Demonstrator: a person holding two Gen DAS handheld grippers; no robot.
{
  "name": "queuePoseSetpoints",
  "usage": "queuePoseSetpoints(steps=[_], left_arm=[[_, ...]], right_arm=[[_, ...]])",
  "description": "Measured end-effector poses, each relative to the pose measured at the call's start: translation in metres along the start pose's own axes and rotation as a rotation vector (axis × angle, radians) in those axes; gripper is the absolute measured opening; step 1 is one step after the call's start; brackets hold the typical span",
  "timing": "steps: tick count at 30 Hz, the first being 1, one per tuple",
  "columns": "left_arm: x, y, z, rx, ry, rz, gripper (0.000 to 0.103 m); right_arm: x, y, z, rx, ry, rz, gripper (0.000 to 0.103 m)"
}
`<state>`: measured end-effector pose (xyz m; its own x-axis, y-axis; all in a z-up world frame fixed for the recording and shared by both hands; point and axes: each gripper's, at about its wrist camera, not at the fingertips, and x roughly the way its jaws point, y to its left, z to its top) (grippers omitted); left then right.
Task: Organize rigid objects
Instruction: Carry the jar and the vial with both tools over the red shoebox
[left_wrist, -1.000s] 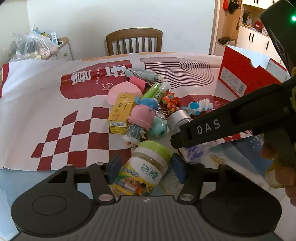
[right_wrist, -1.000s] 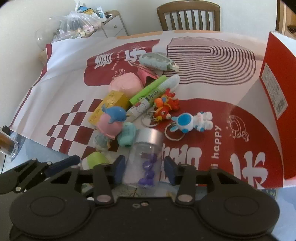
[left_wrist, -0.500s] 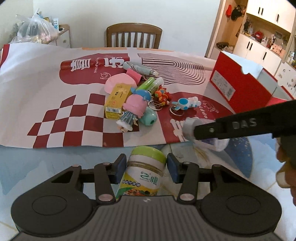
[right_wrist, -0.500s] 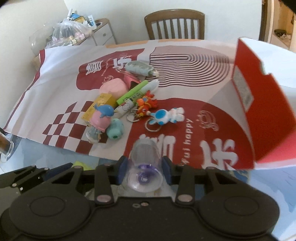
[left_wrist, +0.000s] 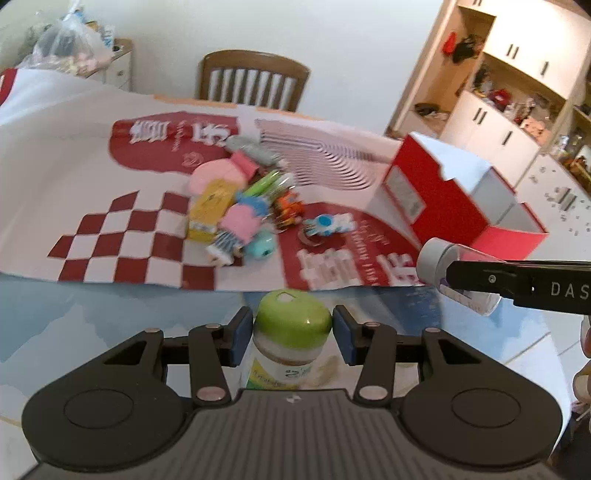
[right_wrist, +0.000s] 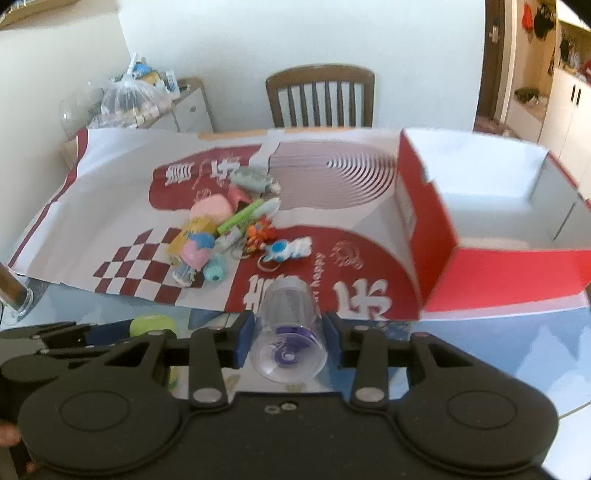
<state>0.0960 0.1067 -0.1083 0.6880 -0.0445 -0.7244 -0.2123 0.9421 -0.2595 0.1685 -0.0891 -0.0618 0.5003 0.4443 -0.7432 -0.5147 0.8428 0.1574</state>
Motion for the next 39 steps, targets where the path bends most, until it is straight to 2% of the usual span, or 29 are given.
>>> queuePoseSetpoints(steps=[6,12,19,27,31,39], left_arm=[[-0.011,-0.023,0.02,0.023,-0.026,-0.062,0.045],[-0.009,-0.063,0.051,0.07,-0.053,-0.127,0.045],[0.014,-0.121,0.088,0.09,-0.039,-0.184,0.045],[0.03,-0.191,0.135,0.094,-0.059,-0.244,0.045],[0.047,-0.223,0.154,0.099,-0.054,-0.238,0.045],[0.121,-0.273,0.164,0.099,0.042,-0.178,0.045]], right_arm=[[-0.033,-0.02,0.013,-0.02,-0.074,-0.053,0.04],[-0.047,-0.062,0.029,0.005,-0.135,-0.127,0.04],[-0.047,-0.127,0.04,0.05,-0.156,-0.19,0.04],[-0.029,-0.198,0.054,0.065,-0.148,-0.21,0.04],[-0.011,-0.225,0.061,0.056,-0.127,-0.202,0.04],[0.023,-0.258,0.074,-0.003,-0.076,-0.176,0.04]])
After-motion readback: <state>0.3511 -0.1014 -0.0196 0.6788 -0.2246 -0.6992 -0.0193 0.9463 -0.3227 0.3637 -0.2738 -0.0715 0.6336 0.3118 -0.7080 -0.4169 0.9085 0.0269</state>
